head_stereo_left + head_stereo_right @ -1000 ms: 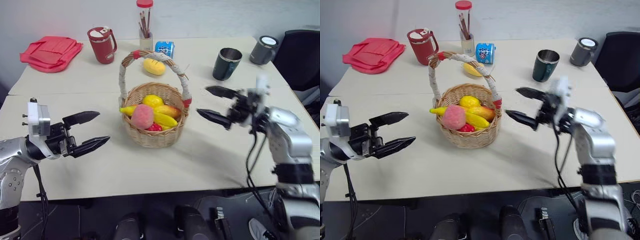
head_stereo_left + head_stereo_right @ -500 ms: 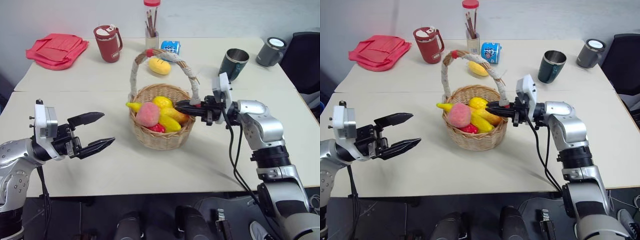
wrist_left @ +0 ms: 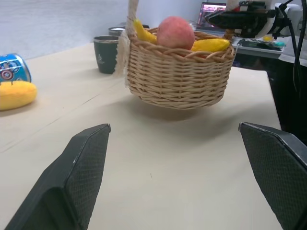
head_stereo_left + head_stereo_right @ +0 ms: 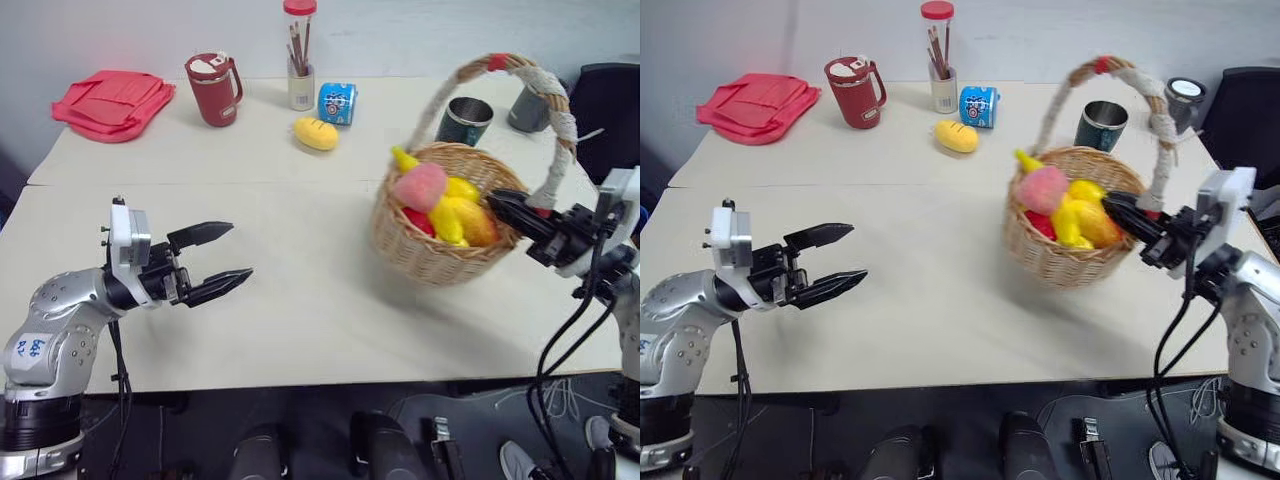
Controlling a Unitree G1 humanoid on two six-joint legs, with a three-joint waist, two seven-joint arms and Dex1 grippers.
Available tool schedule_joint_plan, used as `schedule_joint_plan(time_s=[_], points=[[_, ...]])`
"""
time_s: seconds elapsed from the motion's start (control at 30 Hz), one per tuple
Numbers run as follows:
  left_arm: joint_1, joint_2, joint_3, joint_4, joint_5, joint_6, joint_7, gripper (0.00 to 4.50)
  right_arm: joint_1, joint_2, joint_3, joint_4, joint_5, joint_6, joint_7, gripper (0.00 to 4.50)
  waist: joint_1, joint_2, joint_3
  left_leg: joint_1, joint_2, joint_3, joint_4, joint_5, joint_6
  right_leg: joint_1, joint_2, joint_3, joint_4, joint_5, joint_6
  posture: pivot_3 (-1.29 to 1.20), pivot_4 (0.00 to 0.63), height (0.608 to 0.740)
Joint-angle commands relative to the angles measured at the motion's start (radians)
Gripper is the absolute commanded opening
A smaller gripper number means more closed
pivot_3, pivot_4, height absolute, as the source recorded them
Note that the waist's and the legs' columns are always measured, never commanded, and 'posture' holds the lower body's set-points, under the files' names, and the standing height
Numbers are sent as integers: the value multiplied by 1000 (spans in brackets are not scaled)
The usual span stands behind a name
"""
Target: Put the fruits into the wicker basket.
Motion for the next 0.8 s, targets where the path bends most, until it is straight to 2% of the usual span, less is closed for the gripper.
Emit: schedule_joint_plan(time_s=[0.03,0.2,0.23,0.37,0.6,0.8], points=[[-74,8,-17,70,29,-49,-52,4500,-20,-30,-69,149,-75,-159,-30,113,1,0,0,0,0,1,0,1,0,0,0,0,0,0,0,0,150,740],[-109,14,-34,111,57,-75,-94,4500,-75,-41,-22,296,-105,-176,-36,113,-4,0,0,1,0,6,-1,1,0,0,0,1,1,0,0,0,150,740],[-110,16,-33,117,59,-78,-99,4500,-83,-41,-16,309,-109,-179,-38,819,-3,0,0,1,0,7,-1,2,0,-1,0,1,2,0,0,0,150,740],[-95,38,-16,133,66,-85,-121,4500,-78,-68,42,276,-135,-155,-21,2048,-2,0,0,0,0,6,-1,2,0,0,0,1,2,0,0,0,150,740],[-4,56,24,146,72,-97,-129,4500,48,-135,-75,211,-100,-163,7,4476,6,0,0,0,0,5,-2,2,0,0,0,0,2,0,0,0,150,740],[94,68,23,163,156,-161,-108,4500,246,-211,-219,158,-77,-195,135,4476,10,0,0,0,-1,5,-2,2,1,2,-1,0,-3,1,1,0,150,740]])
